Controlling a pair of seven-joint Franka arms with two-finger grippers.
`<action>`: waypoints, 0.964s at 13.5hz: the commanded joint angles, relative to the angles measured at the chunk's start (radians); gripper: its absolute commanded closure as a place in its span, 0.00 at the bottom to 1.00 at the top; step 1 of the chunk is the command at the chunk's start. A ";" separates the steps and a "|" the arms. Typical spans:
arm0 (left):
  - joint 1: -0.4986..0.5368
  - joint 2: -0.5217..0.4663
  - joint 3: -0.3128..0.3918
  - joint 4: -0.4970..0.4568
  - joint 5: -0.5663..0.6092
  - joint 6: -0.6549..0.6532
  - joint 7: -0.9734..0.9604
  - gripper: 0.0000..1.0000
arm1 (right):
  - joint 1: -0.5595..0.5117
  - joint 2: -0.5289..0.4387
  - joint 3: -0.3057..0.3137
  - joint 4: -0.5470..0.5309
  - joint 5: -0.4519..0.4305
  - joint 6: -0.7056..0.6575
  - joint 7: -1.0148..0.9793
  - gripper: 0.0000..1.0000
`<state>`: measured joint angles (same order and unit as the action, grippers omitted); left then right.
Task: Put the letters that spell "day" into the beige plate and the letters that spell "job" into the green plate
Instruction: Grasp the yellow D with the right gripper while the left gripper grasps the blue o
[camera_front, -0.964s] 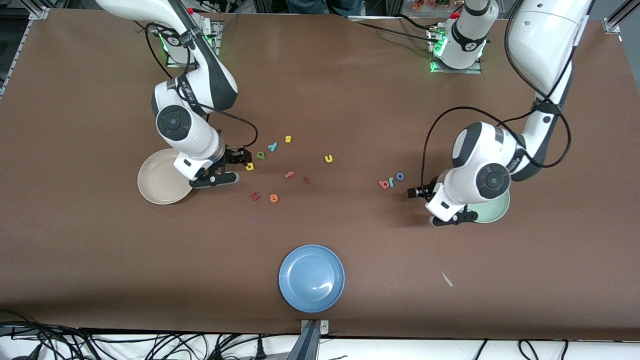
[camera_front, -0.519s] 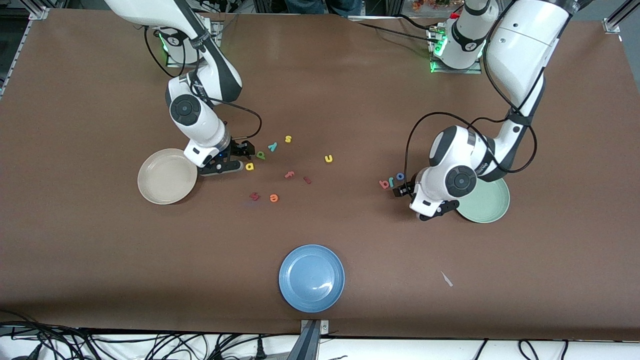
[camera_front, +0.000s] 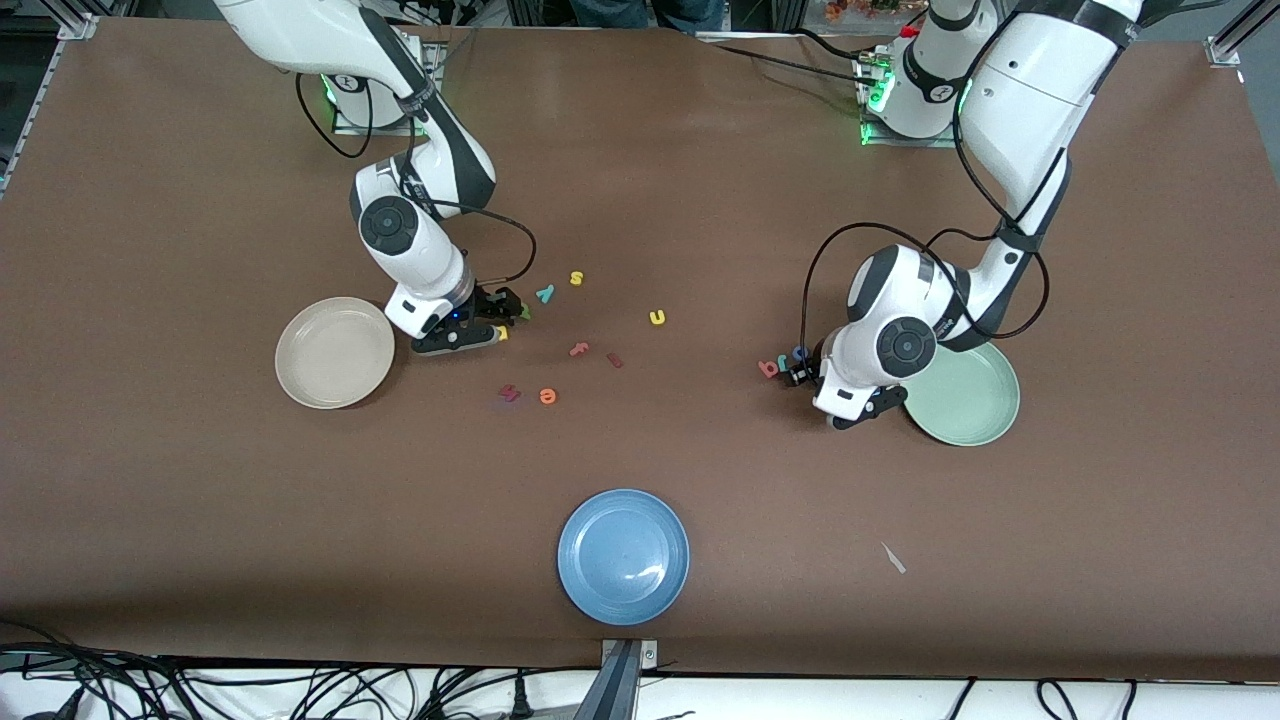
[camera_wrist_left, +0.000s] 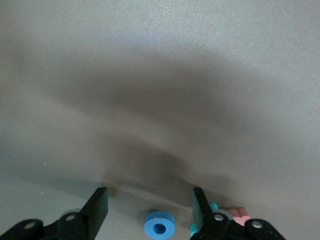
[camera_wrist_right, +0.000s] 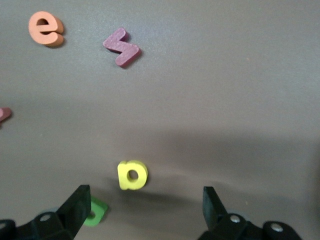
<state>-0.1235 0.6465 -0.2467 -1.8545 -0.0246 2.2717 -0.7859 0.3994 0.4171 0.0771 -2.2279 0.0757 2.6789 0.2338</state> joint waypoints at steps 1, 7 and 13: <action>-0.007 -0.024 0.003 -0.034 -0.031 0.005 -0.041 0.25 | 0.002 0.019 0.004 -0.004 -0.023 0.039 0.013 0.01; -0.013 -0.024 -0.011 -0.035 -0.031 -0.003 -0.102 0.25 | 0.004 0.039 0.006 -0.004 -0.057 0.059 0.015 0.08; -0.013 -0.021 -0.025 -0.055 -0.032 -0.003 -0.118 0.37 | 0.009 0.045 0.006 -0.004 -0.059 0.068 0.013 0.24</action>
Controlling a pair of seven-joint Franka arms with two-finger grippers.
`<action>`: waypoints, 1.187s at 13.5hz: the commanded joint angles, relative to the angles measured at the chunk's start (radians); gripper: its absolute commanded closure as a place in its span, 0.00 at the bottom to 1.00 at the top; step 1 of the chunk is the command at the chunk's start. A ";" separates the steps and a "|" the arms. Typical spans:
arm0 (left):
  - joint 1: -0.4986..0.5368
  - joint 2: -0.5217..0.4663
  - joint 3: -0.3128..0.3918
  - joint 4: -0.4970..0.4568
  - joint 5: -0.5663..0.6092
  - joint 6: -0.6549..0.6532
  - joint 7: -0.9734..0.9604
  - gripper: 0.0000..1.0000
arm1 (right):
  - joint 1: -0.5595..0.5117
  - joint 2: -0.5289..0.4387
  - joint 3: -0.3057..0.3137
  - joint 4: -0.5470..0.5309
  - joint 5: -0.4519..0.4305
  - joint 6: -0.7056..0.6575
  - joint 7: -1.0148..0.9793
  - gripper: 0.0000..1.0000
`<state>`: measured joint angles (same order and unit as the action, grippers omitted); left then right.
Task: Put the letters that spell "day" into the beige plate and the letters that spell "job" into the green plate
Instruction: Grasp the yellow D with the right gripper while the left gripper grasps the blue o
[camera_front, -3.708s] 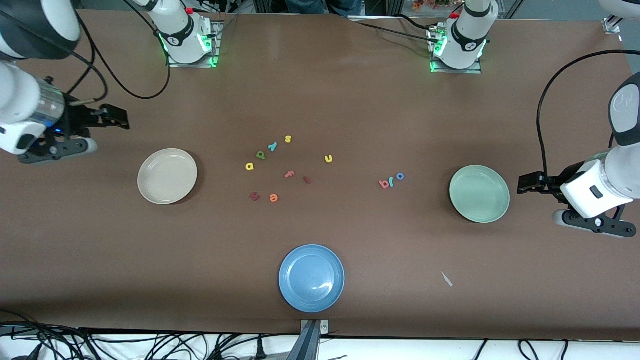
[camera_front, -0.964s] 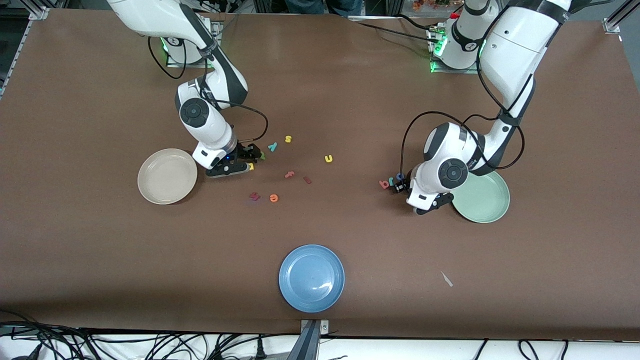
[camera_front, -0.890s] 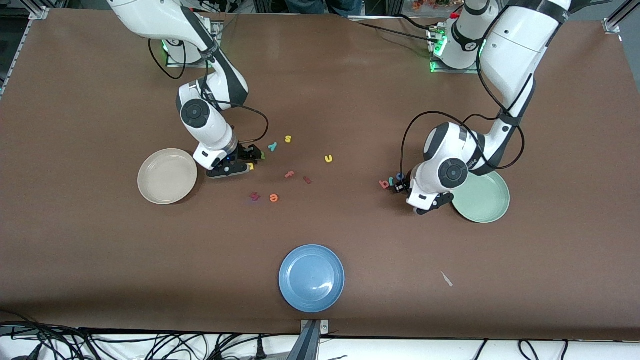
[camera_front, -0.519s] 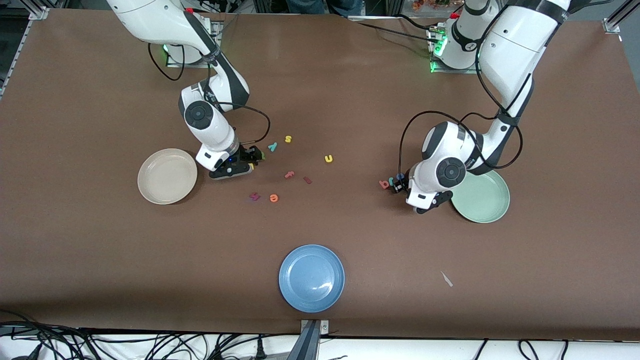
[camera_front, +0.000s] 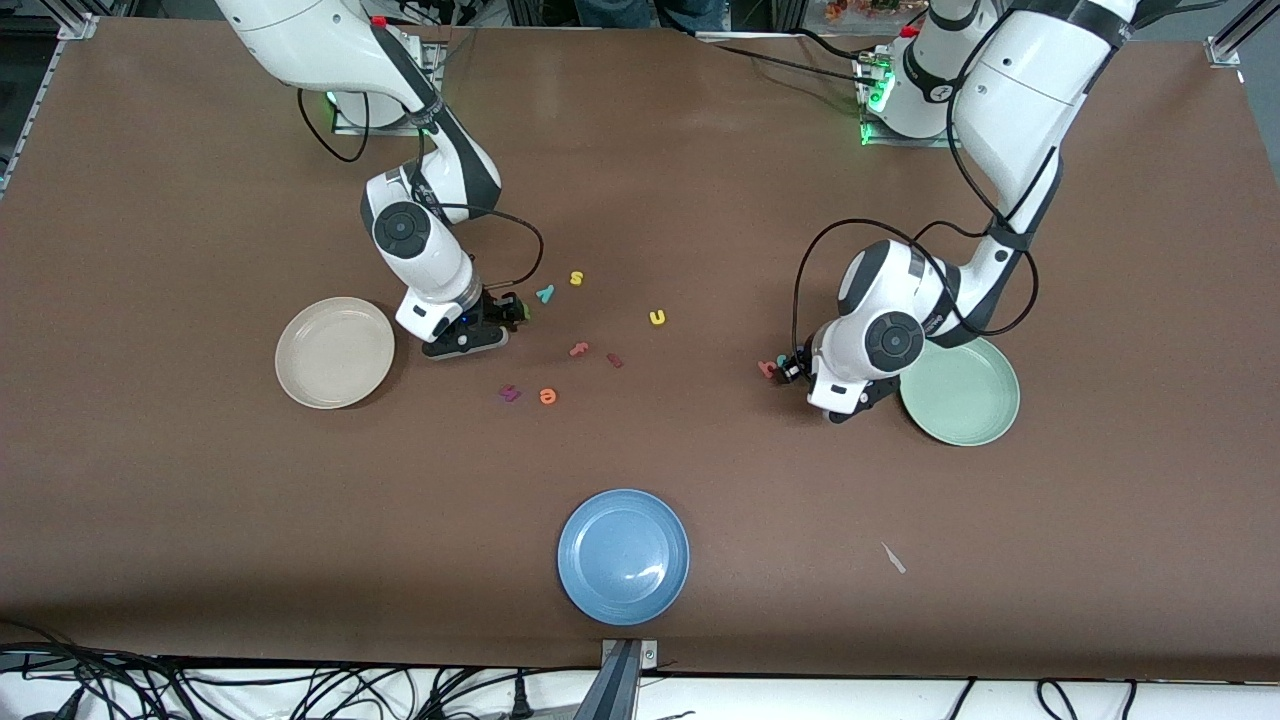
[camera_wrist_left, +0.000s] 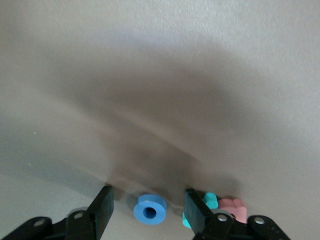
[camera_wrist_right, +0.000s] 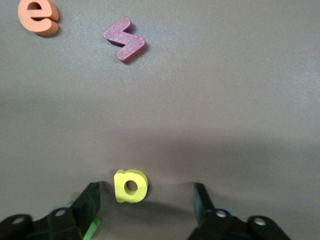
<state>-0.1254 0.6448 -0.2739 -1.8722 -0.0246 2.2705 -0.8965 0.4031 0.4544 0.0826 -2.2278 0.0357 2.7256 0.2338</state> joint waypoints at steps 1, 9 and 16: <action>-0.013 -0.019 0.002 -0.038 -0.032 -0.002 -0.018 0.37 | 0.005 0.007 0.000 -0.004 -0.019 0.023 0.013 0.28; -0.016 -0.011 0.002 -0.038 -0.032 -0.002 -0.044 0.52 | 0.005 0.009 0.000 -0.004 -0.019 0.022 0.007 0.57; -0.017 -0.004 0.002 -0.033 -0.032 -0.003 -0.048 0.75 | 0.003 0.004 0.000 -0.004 -0.019 0.013 -0.001 0.77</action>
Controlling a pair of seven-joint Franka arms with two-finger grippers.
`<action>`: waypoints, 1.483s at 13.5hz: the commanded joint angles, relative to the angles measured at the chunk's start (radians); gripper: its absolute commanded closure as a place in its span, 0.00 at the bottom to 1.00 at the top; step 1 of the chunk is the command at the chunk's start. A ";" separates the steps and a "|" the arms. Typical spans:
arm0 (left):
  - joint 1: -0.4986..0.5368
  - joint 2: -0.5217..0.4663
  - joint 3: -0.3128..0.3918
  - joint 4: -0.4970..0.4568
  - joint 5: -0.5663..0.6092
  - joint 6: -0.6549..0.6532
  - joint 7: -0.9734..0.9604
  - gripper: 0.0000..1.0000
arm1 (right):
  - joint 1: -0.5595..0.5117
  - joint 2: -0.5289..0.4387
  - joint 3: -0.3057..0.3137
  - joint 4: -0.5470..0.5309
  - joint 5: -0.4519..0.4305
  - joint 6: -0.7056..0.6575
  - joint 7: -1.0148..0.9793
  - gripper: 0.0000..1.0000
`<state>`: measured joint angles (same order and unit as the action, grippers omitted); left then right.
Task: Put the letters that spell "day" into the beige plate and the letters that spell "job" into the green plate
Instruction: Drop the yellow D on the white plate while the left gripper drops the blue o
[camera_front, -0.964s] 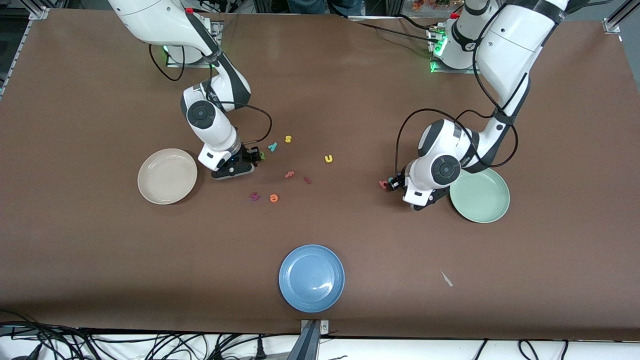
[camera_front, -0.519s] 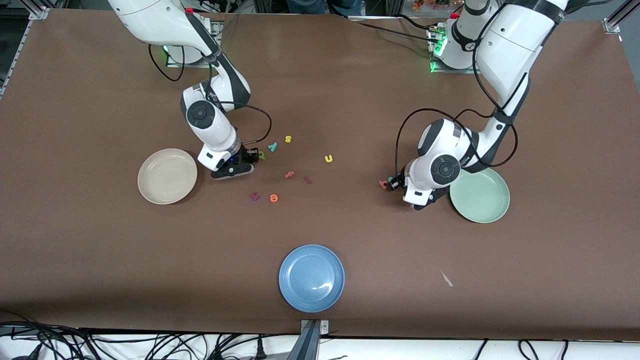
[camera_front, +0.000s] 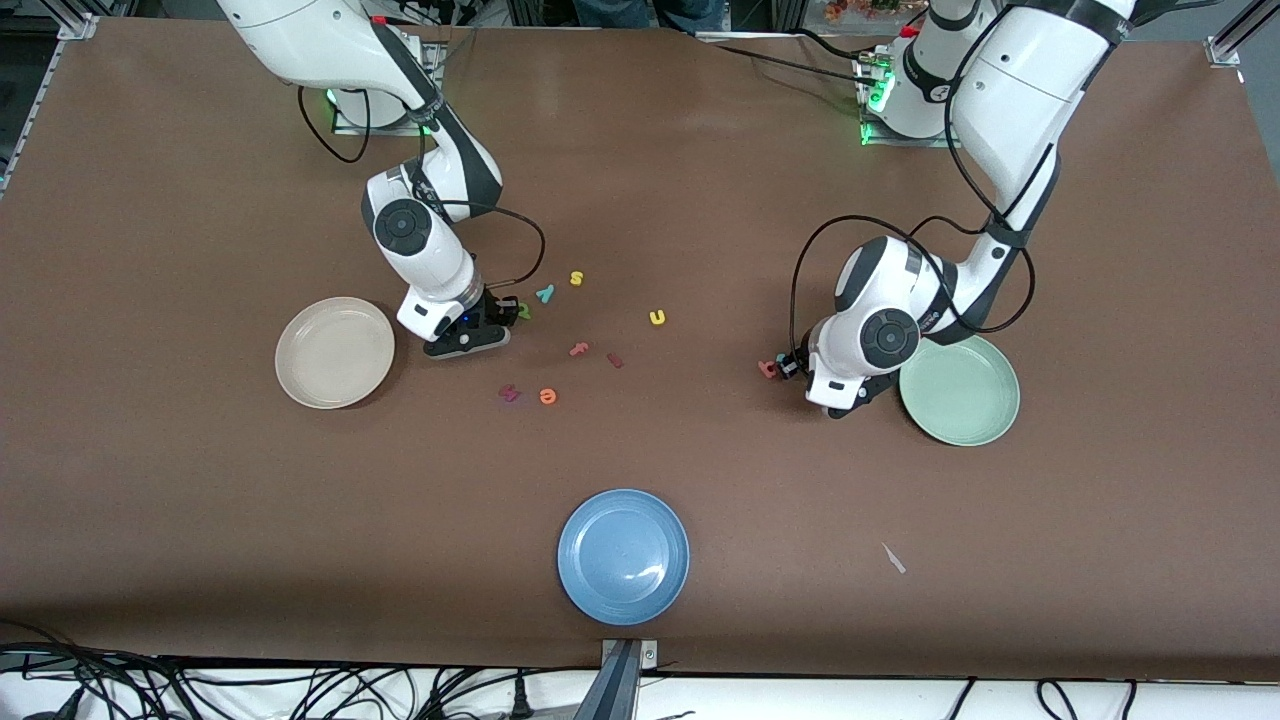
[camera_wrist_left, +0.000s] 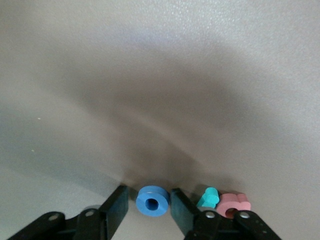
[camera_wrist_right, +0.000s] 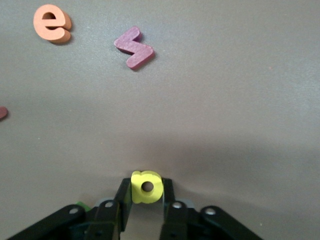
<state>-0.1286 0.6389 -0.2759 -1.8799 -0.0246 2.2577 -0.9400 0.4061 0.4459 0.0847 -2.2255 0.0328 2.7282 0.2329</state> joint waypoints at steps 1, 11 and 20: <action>-0.014 0.002 0.004 -0.024 -0.032 0.010 -0.003 0.78 | 0.000 0.004 -0.002 -0.006 -0.016 0.010 -0.006 0.77; 0.046 -0.047 0.006 0.106 -0.018 -0.142 0.095 0.79 | -0.138 -0.187 -0.115 0.010 -0.017 -0.260 -0.483 0.77; 0.302 -0.127 0.015 0.134 0.000 -0.418 0.637 0.78 | -0.266 -0.265 -0.180 -0.016 -0.017 -0.383 -0.743 0.75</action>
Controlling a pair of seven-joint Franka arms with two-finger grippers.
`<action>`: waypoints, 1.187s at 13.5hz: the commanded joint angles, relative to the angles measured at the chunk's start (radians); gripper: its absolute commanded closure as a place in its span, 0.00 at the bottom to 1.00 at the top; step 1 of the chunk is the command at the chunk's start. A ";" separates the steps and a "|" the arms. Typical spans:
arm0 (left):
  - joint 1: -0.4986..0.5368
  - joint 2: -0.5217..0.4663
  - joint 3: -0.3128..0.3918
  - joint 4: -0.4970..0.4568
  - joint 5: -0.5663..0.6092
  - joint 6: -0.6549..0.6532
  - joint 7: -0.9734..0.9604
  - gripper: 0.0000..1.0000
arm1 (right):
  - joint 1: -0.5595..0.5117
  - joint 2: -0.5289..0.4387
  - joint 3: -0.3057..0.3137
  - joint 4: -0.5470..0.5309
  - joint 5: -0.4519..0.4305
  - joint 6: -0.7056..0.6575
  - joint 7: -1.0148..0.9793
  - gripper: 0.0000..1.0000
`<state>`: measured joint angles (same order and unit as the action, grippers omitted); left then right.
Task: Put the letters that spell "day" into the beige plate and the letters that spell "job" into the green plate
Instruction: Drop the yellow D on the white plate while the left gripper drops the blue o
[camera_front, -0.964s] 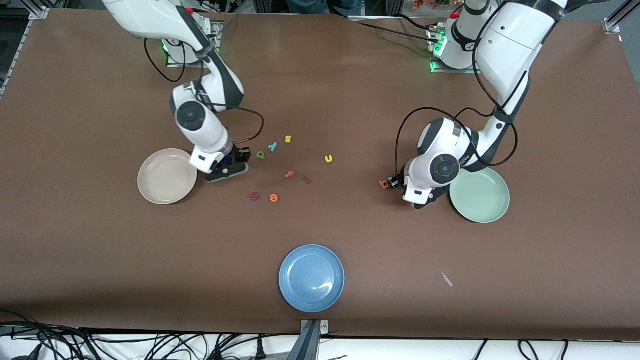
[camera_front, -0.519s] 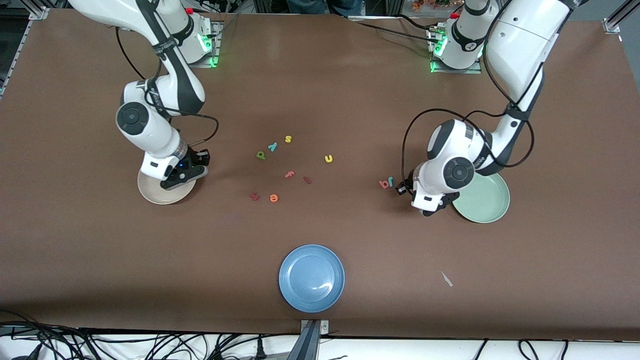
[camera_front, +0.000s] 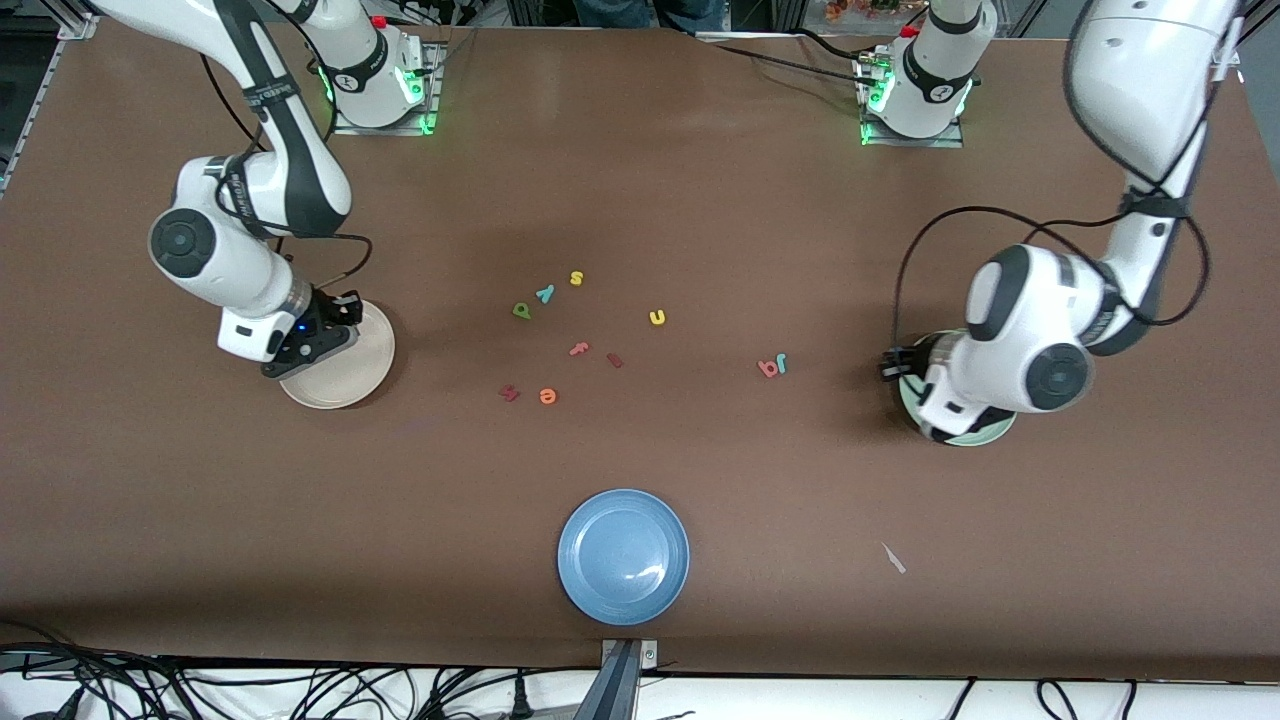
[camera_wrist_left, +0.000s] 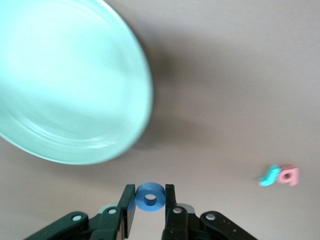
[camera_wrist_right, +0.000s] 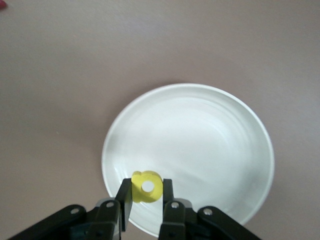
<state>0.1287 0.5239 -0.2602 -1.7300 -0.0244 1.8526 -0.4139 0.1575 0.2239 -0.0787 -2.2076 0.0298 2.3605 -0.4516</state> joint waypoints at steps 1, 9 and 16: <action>0.072 -0.004 -0.002 -0.016 0.041 -0.009 0.150 0.78 | -0.021 -0.043 -0.029 -0.034 -0.014 -0.017 -0.074 0.74; 0.060 0.044 -0.011 0.015 0.028 0.102 0.091 0.08 | -0.021 -0.041 -0.032 -0.034 -0.014 -0.017 -0.081 0.70; -0.148 0.071 -0.011 0.032 -0.008 0.230 -0.435 0.08 | -0.021 -0.035 -0.030 -0.032 -0.014 -0.015 -0.061 0.51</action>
<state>0.0253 0.5773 -0.2816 -1.7113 -0.0133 2.0567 -0.7713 0.1381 0.2123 -0.1125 -2.2183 0.0296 2.3495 -0.5215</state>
